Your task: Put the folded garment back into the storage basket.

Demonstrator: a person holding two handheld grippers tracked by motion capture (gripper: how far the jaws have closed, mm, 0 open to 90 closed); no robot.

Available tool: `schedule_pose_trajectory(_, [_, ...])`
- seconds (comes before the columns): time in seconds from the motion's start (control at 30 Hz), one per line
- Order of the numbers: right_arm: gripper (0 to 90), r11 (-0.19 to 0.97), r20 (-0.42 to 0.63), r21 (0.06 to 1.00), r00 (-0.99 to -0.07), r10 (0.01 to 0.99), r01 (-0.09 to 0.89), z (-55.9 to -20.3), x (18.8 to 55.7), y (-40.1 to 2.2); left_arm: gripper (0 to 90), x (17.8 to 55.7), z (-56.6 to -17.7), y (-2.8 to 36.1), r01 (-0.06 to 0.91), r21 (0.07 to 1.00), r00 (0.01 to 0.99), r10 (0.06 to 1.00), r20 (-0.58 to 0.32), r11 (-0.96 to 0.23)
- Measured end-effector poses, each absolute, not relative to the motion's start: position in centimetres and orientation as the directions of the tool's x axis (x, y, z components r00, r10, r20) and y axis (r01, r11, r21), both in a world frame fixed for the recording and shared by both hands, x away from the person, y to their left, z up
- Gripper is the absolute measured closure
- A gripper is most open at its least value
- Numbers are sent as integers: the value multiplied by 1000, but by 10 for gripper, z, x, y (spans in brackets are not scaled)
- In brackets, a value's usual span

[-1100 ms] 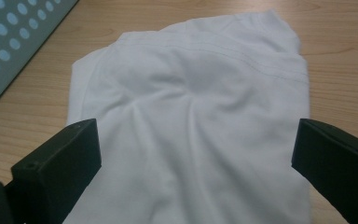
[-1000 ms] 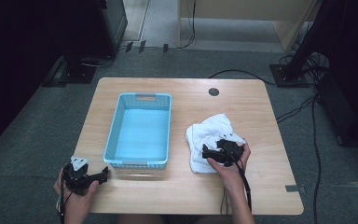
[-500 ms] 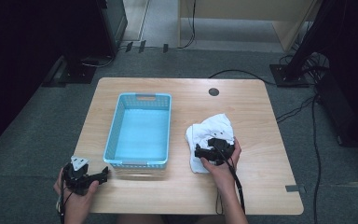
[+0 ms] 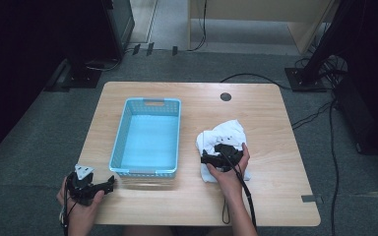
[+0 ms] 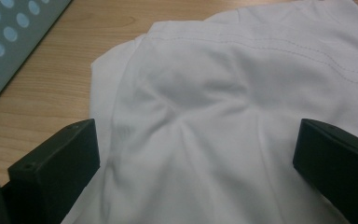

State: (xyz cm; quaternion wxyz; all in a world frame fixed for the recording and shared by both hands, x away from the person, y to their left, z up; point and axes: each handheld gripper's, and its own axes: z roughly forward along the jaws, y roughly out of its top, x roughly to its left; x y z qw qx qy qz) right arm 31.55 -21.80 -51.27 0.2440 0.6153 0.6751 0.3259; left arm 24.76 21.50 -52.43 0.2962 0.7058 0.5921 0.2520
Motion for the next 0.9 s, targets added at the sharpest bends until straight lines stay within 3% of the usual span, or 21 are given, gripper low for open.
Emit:
schedule_pose_trajectory(0.43, [0, 44, 67, 739, -138, 988, 672, -518, 322, -207, 0, 248, -524, 215, 687, 717, 172, 985, 5, -123])
schedule_pose_trajectory(0.9, [0, 173, -106, 731, -141, 984, 660, -524, 321, -193, 0, 248, -524, 215, 687, 717, 172, 985, 4, -123])
